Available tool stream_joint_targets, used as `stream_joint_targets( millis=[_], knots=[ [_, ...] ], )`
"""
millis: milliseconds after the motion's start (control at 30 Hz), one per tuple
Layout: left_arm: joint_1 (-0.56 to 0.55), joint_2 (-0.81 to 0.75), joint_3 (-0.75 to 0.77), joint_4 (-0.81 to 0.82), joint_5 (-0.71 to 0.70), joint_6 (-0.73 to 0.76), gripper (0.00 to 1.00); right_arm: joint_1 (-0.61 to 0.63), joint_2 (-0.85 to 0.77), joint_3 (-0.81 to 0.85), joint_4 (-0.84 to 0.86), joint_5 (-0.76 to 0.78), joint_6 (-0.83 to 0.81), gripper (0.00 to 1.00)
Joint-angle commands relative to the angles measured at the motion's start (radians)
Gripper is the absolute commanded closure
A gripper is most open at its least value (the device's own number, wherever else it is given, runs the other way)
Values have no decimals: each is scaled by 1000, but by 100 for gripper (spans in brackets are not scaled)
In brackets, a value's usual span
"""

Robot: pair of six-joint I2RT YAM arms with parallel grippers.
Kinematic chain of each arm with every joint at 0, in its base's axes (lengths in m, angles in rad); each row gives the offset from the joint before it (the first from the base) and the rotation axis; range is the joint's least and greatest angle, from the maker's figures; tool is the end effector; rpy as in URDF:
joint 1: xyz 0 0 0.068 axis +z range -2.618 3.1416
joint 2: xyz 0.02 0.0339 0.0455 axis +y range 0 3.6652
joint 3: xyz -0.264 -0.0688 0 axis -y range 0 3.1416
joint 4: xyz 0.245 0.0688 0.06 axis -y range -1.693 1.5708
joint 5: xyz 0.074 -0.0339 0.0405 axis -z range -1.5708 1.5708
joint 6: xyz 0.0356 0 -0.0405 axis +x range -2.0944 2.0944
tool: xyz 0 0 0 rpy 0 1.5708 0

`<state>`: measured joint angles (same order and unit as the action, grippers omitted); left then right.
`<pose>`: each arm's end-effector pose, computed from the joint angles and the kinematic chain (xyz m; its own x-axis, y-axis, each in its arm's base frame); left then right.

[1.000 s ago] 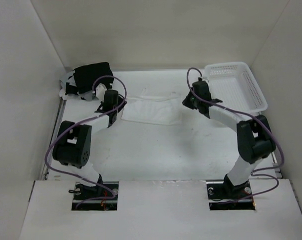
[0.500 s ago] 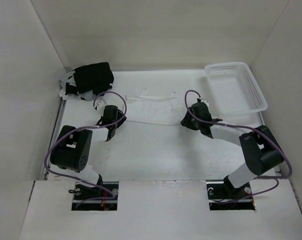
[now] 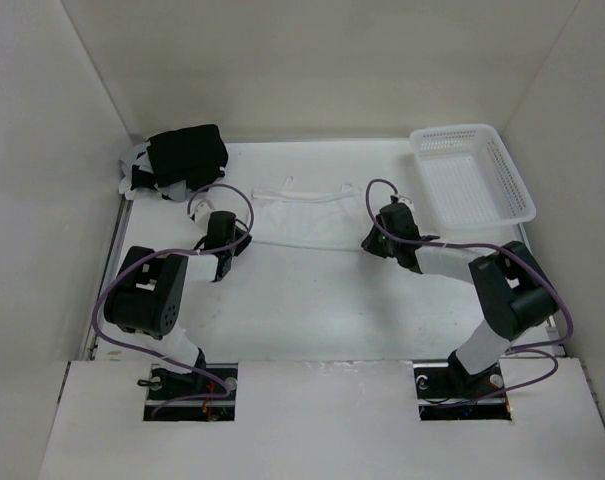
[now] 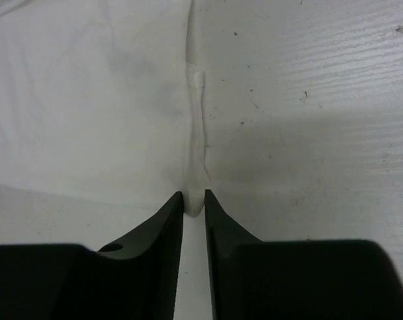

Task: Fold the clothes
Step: Fold the tank top

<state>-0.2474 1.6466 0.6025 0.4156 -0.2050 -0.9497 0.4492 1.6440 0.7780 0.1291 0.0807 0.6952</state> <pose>0.2956 -0.0672 0.1311 -0.3969 -0.7210 -0.5681 -0.4170 0.6929 -0.5882 0.2938 0.1385 0.1555 -0.7077 0.3676 -0.6034 0.0967 0.8963 0.4328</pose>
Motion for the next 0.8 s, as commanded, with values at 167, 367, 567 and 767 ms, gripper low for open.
stream_joint_targets(
  millis=[167,367,567,767],
  knots=[
    [3,-5,-43,18,7,-12,90,-11,8,9,17,31,26,90],
    [-10,-4,-66,31,13,-27,91,-7,-59,-51,9,11,38,57],
    [-13,-4,-79,43,15,-32,91,-5,-52,-63,23,-16,52,54],
    [-13,-14,-79,51,21,-32,92,-19,25,-48,81,-42,90,67]
  ],
)
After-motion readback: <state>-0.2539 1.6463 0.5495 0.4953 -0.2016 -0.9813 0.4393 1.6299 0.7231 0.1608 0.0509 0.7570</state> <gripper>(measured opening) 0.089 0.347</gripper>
